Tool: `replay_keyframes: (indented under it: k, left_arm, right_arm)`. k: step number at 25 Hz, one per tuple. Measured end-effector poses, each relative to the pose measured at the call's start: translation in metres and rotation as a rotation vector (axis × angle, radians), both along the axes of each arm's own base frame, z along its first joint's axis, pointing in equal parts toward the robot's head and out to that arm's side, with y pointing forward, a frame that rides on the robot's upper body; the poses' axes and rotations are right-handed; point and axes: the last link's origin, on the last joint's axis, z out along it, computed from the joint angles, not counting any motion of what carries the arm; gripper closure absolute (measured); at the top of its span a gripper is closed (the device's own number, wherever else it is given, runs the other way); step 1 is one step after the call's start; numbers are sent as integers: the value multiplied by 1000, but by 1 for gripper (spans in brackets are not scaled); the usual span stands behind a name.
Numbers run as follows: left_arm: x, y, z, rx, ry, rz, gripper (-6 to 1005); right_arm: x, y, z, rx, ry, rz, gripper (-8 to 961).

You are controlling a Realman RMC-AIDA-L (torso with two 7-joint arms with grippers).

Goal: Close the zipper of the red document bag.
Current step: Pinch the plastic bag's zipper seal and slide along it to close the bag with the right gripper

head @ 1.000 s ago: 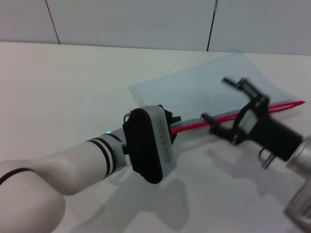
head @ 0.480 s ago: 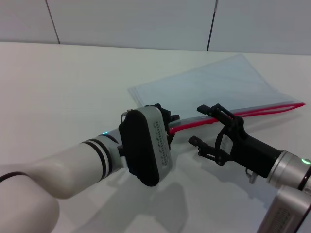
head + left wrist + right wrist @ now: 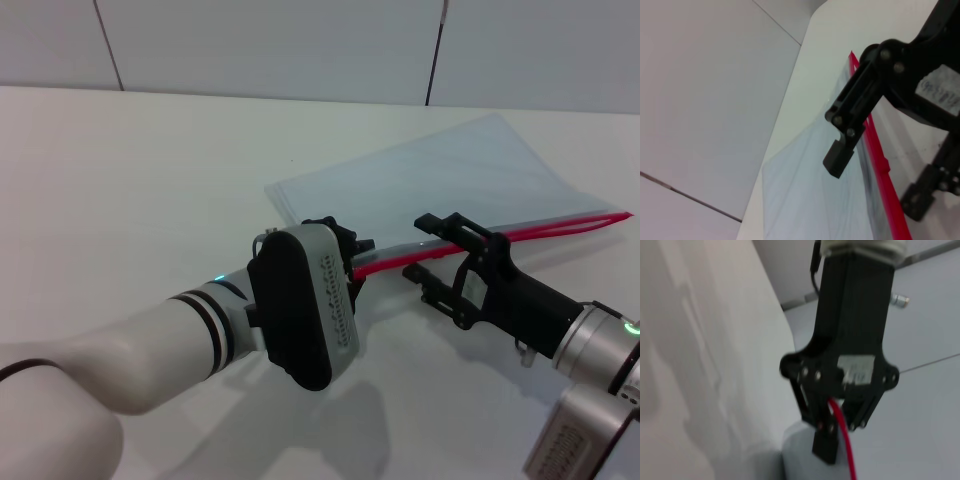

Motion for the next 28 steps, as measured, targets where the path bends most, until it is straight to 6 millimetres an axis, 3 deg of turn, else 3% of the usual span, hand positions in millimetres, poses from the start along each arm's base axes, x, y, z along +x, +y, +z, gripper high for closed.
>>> replay_keyframes:
  k: [1, 6, 14, 28]
  left_arm:
    - [0, 0, 0, -1, -1, 0, 945]
    - [0, -1, -1, -3, 0, 2, 945]
    - [-3, 1, 2, 5, 0, 12, 945]
    - [-5, 1, 2, 9, 1, 19, 944]
  right_arm:
    - [1, 1, 0, 9, -14, -1, 122]
    - [3, 2, 0, 29, -27, -9, 331]
    - [5, 0, 0, 35, -34, -9, 390]
    - [5, -1, -6, 27, -64, -17, 585]
